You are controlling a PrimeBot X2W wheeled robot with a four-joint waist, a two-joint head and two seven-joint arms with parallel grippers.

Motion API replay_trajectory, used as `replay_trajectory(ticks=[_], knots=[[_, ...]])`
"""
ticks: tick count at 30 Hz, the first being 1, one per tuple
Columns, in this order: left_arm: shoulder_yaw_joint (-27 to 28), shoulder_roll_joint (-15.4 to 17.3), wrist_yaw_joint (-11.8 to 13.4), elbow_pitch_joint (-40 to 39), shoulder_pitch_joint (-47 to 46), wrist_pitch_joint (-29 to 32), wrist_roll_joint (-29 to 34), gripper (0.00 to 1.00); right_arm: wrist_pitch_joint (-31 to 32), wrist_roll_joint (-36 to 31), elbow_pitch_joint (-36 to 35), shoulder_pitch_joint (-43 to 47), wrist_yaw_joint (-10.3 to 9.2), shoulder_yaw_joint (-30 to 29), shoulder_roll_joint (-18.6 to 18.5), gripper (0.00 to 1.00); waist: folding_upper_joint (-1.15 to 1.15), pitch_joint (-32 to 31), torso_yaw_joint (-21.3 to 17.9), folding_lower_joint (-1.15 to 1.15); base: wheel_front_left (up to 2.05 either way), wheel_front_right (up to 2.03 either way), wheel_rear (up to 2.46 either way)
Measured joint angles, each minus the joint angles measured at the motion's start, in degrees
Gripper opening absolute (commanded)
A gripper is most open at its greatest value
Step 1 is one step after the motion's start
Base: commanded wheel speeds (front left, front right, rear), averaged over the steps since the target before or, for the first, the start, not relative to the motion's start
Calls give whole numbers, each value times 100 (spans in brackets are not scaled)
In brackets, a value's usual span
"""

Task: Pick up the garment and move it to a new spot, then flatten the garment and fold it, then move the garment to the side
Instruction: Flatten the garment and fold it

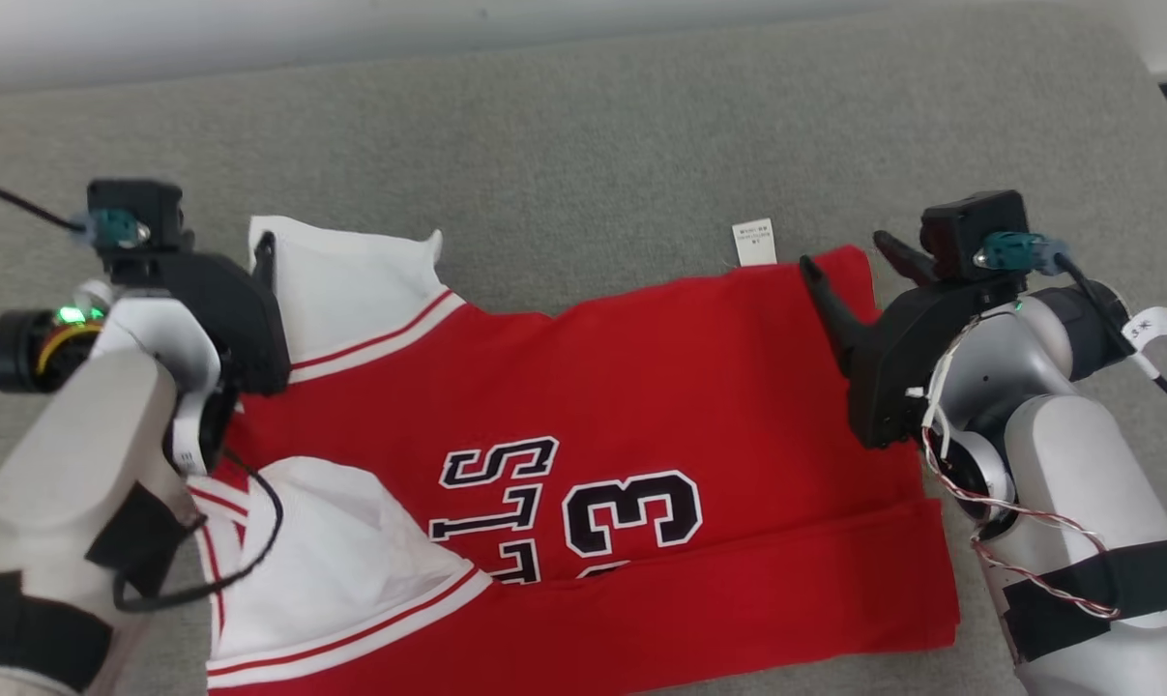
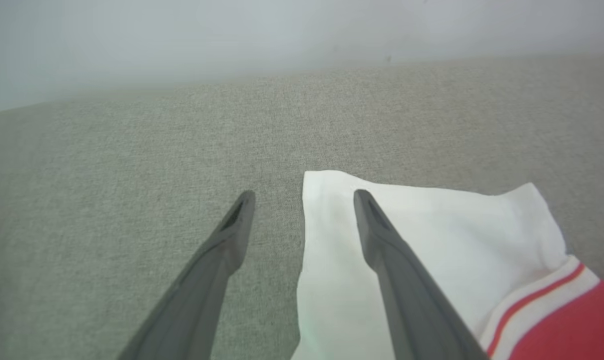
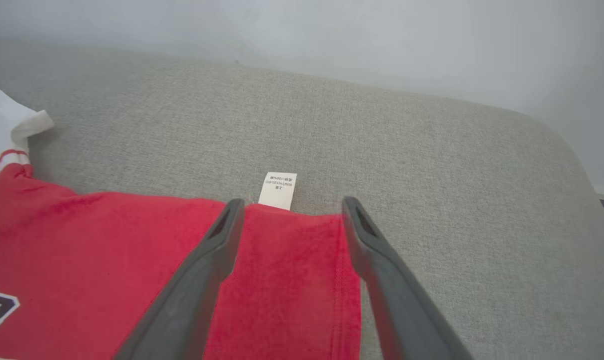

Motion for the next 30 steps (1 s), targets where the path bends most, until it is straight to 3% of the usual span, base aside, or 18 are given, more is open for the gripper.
replay_trajectory(ticks=[12,14,17,22,30], knots=[[-165,45,-149,931,-657,255,163,100,-133,-55,21,51,0,-194,-8,100,0,492,-322,-1,0,0,0],[-172,47,-157,1022,-733,305,156,88,-132,-60,25,47,0,-201,18,100,0,503,-321,-1,0,0,0],[-177,32,-199,1141,-780,332,141,49,-130,-69,36,30,1,-185,38,100,0,509,-310,-1,0,0,0],[-169,-12,-236,1244,-832,352,87,36,-74,-89,24,18,0,-93,25,100,-1,534,-321,-2,0,0,0],[-102,-127,-412,1315,-922,442,-145,27,8,-58,-43,-13,0,-71,-49,100,-1,640,-283,-2,0,0,0]])
